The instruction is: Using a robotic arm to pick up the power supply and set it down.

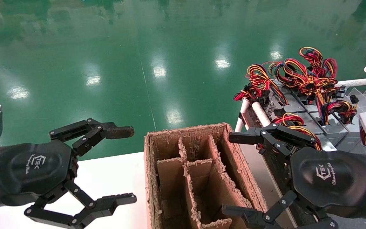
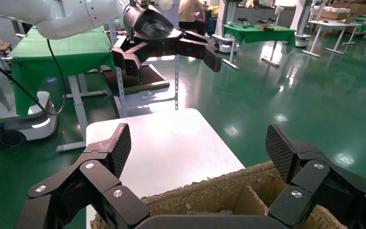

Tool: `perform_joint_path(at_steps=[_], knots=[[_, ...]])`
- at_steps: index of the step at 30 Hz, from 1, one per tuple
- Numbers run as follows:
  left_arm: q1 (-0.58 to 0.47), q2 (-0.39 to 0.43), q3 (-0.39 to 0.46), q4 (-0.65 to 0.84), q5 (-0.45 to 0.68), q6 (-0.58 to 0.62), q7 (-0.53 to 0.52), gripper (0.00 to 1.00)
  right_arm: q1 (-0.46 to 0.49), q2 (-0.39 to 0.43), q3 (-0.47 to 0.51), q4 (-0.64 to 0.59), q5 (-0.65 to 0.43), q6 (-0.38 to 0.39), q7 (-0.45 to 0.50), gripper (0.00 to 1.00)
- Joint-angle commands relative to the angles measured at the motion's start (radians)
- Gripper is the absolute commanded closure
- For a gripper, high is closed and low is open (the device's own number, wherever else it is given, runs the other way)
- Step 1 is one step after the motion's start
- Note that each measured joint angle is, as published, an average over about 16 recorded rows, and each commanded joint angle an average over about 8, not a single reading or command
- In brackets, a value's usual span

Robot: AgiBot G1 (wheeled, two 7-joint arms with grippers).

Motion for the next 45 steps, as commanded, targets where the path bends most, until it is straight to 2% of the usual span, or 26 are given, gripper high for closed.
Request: perform_joint_path(at_steps=[1, 45], knots=[[0.000, 0.000, 0.000, 0.000, 0.000, 0.000, 0.000, 0.00, 0.000, 0.000, 0.000, 0.000, 0.000, 0.000, 0.000, 0.00], [0.000, 0.000, 0.000, 0.000, 0.000, 0.000, 0.000, 0.00, 0.000, 0.000, 0.000, 0.000, 0.000, 0.000, 0.000, 0.00]])
